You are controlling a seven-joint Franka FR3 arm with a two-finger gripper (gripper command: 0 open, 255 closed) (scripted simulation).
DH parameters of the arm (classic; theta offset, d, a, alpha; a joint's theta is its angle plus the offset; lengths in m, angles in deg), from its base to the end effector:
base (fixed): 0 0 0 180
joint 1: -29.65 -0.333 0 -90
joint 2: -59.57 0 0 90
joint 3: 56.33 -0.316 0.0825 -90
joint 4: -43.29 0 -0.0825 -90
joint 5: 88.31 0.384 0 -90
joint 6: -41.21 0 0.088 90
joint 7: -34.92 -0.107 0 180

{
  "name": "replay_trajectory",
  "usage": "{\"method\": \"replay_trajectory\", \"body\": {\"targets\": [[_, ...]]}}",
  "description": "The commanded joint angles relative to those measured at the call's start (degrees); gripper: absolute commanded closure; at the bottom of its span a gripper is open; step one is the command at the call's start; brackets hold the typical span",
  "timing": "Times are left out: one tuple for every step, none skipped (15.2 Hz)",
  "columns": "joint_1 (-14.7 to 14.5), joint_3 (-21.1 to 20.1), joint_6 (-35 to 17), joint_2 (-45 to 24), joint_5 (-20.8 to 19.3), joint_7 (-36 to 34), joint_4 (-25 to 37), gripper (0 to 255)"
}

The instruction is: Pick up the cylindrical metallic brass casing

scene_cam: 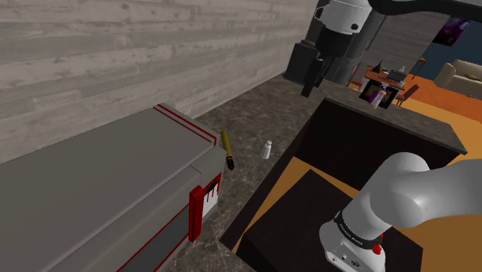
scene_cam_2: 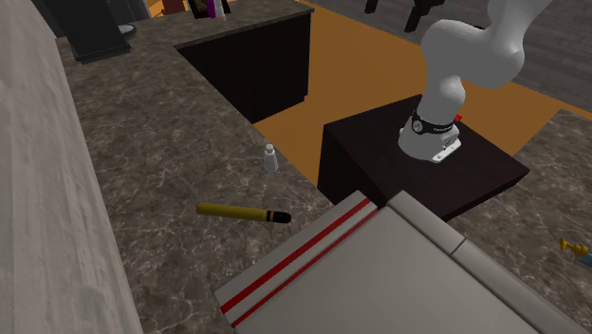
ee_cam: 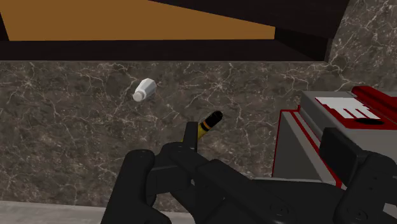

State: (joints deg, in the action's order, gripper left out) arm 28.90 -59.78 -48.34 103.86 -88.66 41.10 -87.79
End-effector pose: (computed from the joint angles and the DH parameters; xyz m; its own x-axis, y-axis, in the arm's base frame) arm 0.3094 0.0287 0.6175 0.9854 0.1651 0.0418 0.1628 -0.9852 0.0529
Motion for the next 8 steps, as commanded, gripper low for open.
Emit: {"method": "replay_trajectory", "body": {"targets": [[0.0, 0.0, 0.0, 0.0, 0.0, 0.0, 0.0, 0], [0.27, -0.29, -1.89, -0.95, 0.19, -0.95, -1.02, 0], [0.55, -0.58, -3.78, -1.99, 0.37, -1.89, -1.96, 0], [0.83, -0.87, -5.68, -3.1, 0.55, -2.83, -2.82, 0], [1.11, -1.15, -7.58, -4.29, 0.7, -3.77, -3.61, 0], [1.37, -1.43, -9.48, -5.56, 0.83, -4.7, -4.32, 0], [1.65, -1.7, -11.37, -6.91, 0.96, -5.64, -4.95, 0], [1.92, -1.96, -13.27, -8.33, 1.06, -6.57, -5.51, 0]]}}
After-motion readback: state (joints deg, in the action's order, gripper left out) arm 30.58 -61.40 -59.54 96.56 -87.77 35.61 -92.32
